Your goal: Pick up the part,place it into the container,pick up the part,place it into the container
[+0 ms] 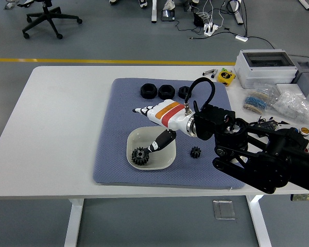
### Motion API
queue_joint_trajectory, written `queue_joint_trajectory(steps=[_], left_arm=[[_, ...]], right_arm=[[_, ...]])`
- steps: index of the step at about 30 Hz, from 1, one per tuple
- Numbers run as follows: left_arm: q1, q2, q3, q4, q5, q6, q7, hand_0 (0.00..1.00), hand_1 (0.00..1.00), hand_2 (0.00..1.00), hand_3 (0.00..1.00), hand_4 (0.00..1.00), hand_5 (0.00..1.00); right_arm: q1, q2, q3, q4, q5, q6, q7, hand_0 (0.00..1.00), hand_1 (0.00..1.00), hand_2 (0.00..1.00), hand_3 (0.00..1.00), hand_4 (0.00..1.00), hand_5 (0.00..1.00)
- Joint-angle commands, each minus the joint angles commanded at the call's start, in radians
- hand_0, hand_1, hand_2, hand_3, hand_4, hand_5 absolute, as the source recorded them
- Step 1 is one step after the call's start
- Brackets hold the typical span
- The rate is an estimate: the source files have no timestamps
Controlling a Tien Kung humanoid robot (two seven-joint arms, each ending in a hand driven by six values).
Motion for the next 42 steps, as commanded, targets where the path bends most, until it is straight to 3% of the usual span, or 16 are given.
queue_joint_trajectory(steps=[4, 5, 10, 11, 16, 17, 19, 22, 23, 28, 29, 34, 35, 40, 41, 42], left_arm=[[0.002, 0.0, -0.001, 0.0, -0.001, 0.001, 0.0, 0.85, 0.802, 0.835, 0.606, 0.545, 0.786], [0.002, 0.0, 0.001, 0.0, -0.003, 0.001, 0.0, 0.849, 0.801, 0.834, 0.606, 0.544, 0.786], [0.005, -0.001, 0.002, 0.0, -0.006, 0.0, 0.0, 0.849, 0.801, 0.834, 0.606, 0.544, 0.786], [0.006, -0.001, 0.001, 0.0, -0.006, 0.0, 0.0, 0.848, 0.801, 0.833, 0.606, 0.544, 0.789], [0.007, -0.005, -0.007, 0.0, 0.005, 0.001, 0.007, 0.848, 0.801, 0.833, 0.606, 0.544, 0.789], [0.007, -0.005, -0.008, 0.0, 0.007, 0.001, 0.009, 0.848, 0.803, 0.834, 0.609, 0.543, 0.789], [0.006, -0.006, -0.015, 0.0, 0.014, 0.002, 0.013, 0.848, 0.803, 0.834, 0.609, 0.543, 0.789], [0.007, -0.007, -0.022, 0.0, 0.024, 0.003, 0.016, 0.848, 0.803, 0.834, 0.609, 0.543, 0.789], [0.007, -0.007, -0.025, 0.0, 0.027, 0.002, 0.016, 0.848, 0.804, 0.836, 0.608, 0.541, 0.789], [0.009, -0.009, -0.036, 0.0, 0.044, 0.003, 0.02, 0.848, 0.804, 0.836, 0.608, 0.541, 0.789], [0.01, -0.01, -0.04, 0.0, 0.049, 0.003, 0.021, 0.848, 0.802, 0.836, 0.608, 0.538, 0.787], [0.011, -0.01, -0.053, 0.0, 0.068, 0.003, 0.026, 0.848, 0.802, 0.836, 0.608, 0.538, 0.787], [0.011, -0.01, -0.057, 0.0, 0.073, 0.003, 0.027, 0.847, 0.8, 0.835, 0.607, 0.539, 0.792], [0.012, -0.01, -0.064, 0.0, 0.084, 0.002, 0.03, 0.847, 0.8, 0.835, 0.607, 0.539, 0.792], [0.012, -0.01, -0.065, 0.0, 0.085, 0.002, 0.03, 0.847, 0.801, 0.835, 0.607, 0.54, 0.795], [0.011, -0.01, -0.064, 0.0, 0.085, 0.002, 0.03, 0.847, 0.801, 0.835, 0.607, 0.54, 0.795]], right_arm=[[-0.033, -0.05, 0.043, 0.039, -0.005, 0.047, -0.016, 0.57, 0.668, 0.836, 0.956, 0.998, 0.589], [-0.04, -0.06, 0.052, 0.047, -0.006, 0.054, -0.019, 0.558, 0.645, 0.776, 0.855, 0.998, 0.583], [-0.064, -0.109, 0.072, 0.044, -0.011, 0.081, -0.015, 0.558, 0.645, 0.776, 0.855, 0.998, 0.583], [-0.068, -0.113, 0.071, 0.037, -0.011, 0.08, -0.012, 0.541, 0.609, 0.726, 0.776, 0.998, 0.56], [-0.104, -0.126, 0.06, -0.014, 0.024, 0.066, -0.008, 0.541, 0.609, 0.726, 0.776, 0.998, 0.56], [-0.111, -0.127, 0.058, -0.023, 0.028, 0.063, -0.007, 0.54, 0.6, 0.708, 0.728, 0.998, 0.572], [-0.127, -0.129, 0.054, -0.042, 0.034, 0.055, -0.003, 0.54, 0.6, 0.708, 0.728, 0.998, 0.572], [-0.148, -0.129, 0.052, -0.065, 0.041, 0.025, 0.014, 0.54, 0.6, 0.708, 0.728, 0.998, 0.572], [-0.152, -0.128, 0.049, -0.073, 0.047, 0.017, 0.019, 0.513, 0.567, 0.66, 0.617, 0.998, 0.55], [-0.172, -0.12, 0.044, -0.095, 0.052, -0.012, 0.04, 0.513, 0.567, 0.66, 0.617, 0.998, 0.55], [-0.175, -0.12, 0.043, -0.096, 0.051, -0.017, 0.043, 0.421, 0.488, 0.555, 0.529, 0.998, 0.505], [-0.184, -0.122, 0.044, -0.098, 0.059, -0.047, 0.052, 0.421, 0.488, 0.555, 0.529, 0.998, 0.505], [-0.186, -0.123, 0.043, -0.098, 0.059, -0.051, 0.052, 0.312, 0.406, 0.487, 0.482, 0.883, 0.483], [-0.192, -0.122, 0.039, -0.105, 0.063, -0.068, 0.052, 0.312, 0.406, 0.487, 0.482, 0.883, 0.483], [-0.192, -0.123, 0.037, -0.106, 0.062, -0.071, 0.051, 0.229, 0.343, 0.455, 0.47, 0.84, 0.501], [-0.192, -0.123, 0.036, -0.106, 0.059, -0.074, 0.051, 0.229, 0.343, 0.455, 0.47, 0.84, 0.501]])
